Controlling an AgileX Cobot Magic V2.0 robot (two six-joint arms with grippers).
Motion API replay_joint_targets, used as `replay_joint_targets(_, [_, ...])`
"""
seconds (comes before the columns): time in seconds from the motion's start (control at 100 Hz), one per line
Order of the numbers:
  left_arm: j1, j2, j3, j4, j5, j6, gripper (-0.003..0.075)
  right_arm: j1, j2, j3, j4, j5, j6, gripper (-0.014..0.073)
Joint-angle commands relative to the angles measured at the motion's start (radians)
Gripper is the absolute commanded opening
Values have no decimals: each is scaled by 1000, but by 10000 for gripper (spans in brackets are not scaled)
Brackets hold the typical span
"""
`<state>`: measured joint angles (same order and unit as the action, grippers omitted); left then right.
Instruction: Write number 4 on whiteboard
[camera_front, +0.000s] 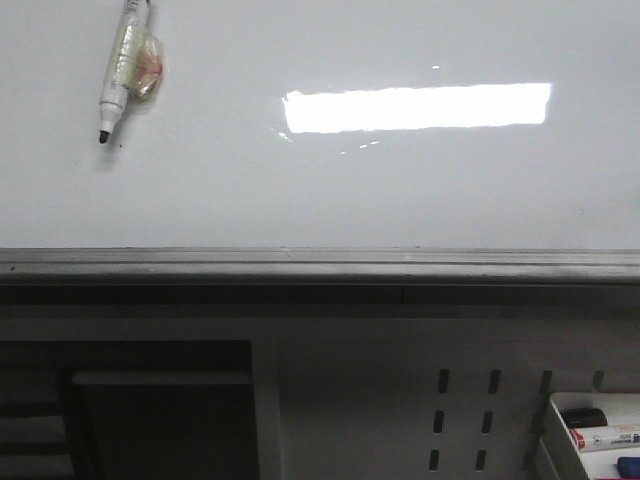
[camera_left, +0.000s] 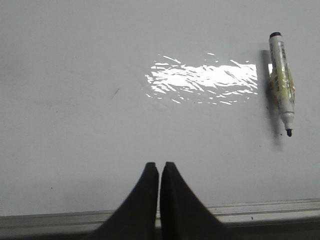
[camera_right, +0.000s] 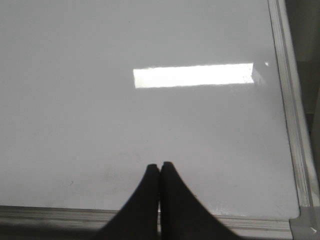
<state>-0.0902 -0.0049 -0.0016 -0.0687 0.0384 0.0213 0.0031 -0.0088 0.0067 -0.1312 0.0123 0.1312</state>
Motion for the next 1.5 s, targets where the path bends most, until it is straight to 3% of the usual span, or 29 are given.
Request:
replay_joint_targets(0.0, [-3, -27, 27, -10, -70, -4, -20, -5, -21, 22, 1, -80, -9, -69])
replay_joint_targets(0.76, [-3, -27, 27, -10, -70, -4, -20, -5, -21, 22, 1, -80, -9, -69])
replay_joint_targets(1.09, [-3, -27, 10, -10, -157, -4, -20, -5, -21, 1, -20, -94, -9, -69])
replay_joint_targets(1.3, [-3, -23, -132, -54, -98, -9, -20, -5, 3, -175, 7, 90, -9, -69])
replay_joint_targets(1.49, [-3, 73, -328, -52, 95, -9, -20, -5, 137, -366, 7, 304, -9, -69])
